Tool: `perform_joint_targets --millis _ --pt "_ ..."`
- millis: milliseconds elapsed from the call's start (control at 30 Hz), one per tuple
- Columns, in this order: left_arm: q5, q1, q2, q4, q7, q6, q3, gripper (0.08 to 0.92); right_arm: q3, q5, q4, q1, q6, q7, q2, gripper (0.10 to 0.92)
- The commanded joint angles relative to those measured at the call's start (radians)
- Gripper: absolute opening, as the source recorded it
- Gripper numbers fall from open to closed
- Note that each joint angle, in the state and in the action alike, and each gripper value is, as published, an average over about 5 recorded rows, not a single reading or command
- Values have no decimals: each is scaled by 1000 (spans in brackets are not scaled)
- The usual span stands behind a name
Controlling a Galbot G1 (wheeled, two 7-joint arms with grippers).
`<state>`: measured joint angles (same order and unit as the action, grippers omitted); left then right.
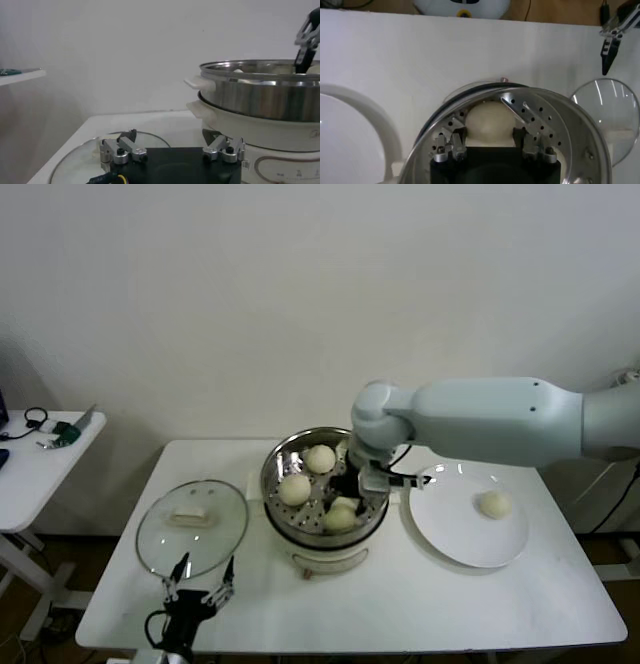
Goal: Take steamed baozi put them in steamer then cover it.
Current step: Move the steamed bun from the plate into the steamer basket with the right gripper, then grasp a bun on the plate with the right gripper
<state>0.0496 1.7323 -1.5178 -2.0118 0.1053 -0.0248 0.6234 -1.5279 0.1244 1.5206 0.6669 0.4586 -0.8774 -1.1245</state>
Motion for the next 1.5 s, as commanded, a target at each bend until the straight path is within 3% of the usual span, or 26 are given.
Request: perform_joint_targets --millis 33,133,267,367,500,600,733,900,1067,1500 --pt "0 2 -1 1 0 1 0 823 40 100 -71 -102 6 55 -38 624" --pt "0 3 -2 0 0 1 1 823 47 85 -65 -89 15 70 -31 639" --pt "-1 4 -3 -3 1 1 0 823 57 -6 -45 -17 32 37 13 733" --pt "-2 5 -3 -5 2 1 -2 823 41 -158 -46 88 49 -65 66 798" --pt "-4 6 0 -6 2 0 -7 823 -50 -387 -100 252 31 -206 139 821" --pt "-3 6 2 -6 2 -1 -12 823 -132 -521 -197 349 -68 -291 210 822" --pt "4 0 6 -3 2 -1 -17 823 -261 -635 -273 406 -300 -288 333 823" --pt "19 -18 15 6 3 -3 -17 823 -306 -554 -316 303 -452 -221 503 823" --pt "28 -35 19 20 9 -6 -14 823 -123 -399 -407 30 -456 -183 599 823" --pt "16 -17 10 35 15 -6 2 823 367 -209 -799 -454 -337 -141 432 823"
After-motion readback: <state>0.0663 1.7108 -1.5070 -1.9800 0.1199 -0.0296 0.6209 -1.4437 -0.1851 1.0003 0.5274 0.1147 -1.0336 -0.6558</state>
